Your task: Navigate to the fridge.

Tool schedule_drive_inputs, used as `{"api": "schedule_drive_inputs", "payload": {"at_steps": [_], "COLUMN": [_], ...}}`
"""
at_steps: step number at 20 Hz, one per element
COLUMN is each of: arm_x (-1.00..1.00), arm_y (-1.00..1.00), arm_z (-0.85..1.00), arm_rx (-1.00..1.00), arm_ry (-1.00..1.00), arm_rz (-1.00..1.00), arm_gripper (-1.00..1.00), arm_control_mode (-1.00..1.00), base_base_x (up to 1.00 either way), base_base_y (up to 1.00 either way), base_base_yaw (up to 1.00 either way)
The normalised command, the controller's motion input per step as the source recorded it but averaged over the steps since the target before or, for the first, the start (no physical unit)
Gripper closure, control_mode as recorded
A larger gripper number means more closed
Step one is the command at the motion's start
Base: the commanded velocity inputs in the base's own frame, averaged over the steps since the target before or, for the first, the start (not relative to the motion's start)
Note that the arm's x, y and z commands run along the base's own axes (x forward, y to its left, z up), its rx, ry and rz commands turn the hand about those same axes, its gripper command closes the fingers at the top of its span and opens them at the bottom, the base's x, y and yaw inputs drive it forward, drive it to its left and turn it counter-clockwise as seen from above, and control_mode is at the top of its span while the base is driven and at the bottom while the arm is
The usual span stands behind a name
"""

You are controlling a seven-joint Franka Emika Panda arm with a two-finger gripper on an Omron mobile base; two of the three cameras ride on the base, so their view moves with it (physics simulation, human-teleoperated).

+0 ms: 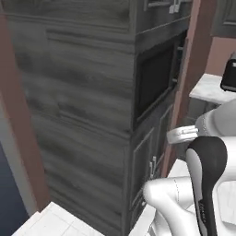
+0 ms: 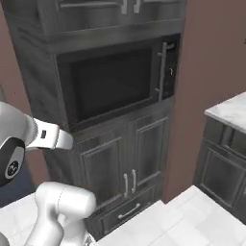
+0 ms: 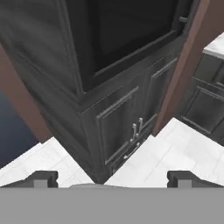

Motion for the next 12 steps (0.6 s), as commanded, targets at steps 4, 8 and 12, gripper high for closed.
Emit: {"api": "schedule_drive_inputs", "payload": {"at_steps": [4,8,12], "arm_x": [0.00,0.00,0.00], "arm_y": [0.00,0.00,0.00], "arm_z": [0.00,0.00,0.00], "arm_rx": [0.00,0.00,0.00], "arm_ry": [0.00,0.00,0.00], "arm_rz": [0.00,0.00,0.00], "arm_gripper": [-1.00,-1.00,-1.00], "arm_control_mode": [1.00,1.00,1.00], "base_base_x": [0.00,0.00,-0.24], "base_base_y": [0.00,0.00,0.44], "base_base_yaw": [1.00,1.00,0.82]}}
